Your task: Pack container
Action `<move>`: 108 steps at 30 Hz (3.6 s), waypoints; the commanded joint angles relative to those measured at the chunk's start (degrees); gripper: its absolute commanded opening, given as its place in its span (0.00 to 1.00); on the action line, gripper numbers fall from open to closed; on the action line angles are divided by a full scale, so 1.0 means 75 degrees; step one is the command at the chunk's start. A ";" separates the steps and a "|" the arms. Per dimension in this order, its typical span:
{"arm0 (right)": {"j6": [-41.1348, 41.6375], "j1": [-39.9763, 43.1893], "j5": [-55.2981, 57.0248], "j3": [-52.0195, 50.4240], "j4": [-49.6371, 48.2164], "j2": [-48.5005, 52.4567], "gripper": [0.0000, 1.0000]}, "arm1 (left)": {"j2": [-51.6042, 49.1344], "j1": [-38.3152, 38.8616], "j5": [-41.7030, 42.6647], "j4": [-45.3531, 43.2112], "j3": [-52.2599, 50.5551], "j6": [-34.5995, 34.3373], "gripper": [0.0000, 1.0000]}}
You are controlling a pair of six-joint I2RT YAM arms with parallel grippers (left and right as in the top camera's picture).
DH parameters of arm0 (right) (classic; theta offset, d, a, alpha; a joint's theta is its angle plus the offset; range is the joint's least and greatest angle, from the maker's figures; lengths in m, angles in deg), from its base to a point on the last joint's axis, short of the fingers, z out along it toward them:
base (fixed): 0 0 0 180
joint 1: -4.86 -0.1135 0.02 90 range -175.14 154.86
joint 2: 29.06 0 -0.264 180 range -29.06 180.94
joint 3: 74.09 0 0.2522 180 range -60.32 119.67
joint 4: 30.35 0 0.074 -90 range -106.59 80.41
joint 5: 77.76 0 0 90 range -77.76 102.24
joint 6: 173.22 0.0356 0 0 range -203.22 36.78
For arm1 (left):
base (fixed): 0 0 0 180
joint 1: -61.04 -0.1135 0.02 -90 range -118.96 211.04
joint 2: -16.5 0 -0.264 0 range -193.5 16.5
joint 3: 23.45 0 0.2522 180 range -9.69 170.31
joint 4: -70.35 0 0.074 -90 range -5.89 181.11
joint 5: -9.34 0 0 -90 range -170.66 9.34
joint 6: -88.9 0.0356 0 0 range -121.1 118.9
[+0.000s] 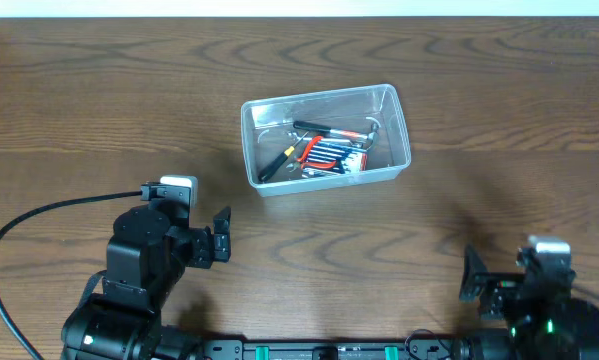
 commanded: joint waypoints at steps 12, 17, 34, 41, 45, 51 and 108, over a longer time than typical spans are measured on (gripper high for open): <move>-0.0391 -0.0373 -0.0006 -0.3462 -0.6572 -0.1413 0.99 | -0.0020 0.0038 -0.0082 0.0012 -0.0012 0.0047 0.98; 0.0227 -0.0382 -0.0026 -0.4741 -0.7452 -0.1413 0.99 | -0.0020 0.0038 -0.0082 0.0012 -0.0012 0.0047 0.98; 0.1303 -0.0376 -0.0507 -0.5444 -0.7265 -0.1413 0.99 | -0.0020 0.0038 -0.0082 0.0012 -0.0012 0.0047 0.98; 0.1303 -0.0376 -0.0504 -0.5444 -0.7265 -0.1411 0.99 | -0.0020 0.0038 -0.0082 0.0012 -0.0012 0.0047 0.98; 0.1000 -0.0373 -0.0283 -0.5444 -0.7239 -0.1402 0.99 | -0.0020 0.0038 -0.0082 0.0012 -0.0012 0.0047 0.98; -0.0825 -0.0379 -0.0318 -0.5444 -0.7219 -0.1387 0.99 | -0.0020 0.0038 -0.0082 0.0012 -0.0012 0.0047 0.98; -0.0930 -0.0373 -0.0312 -0.5444 -0.7242 -0.1256 0.99 | 0.2719 -0.1274 0.0111 -0.3544 -0.3917 0.1851 0.98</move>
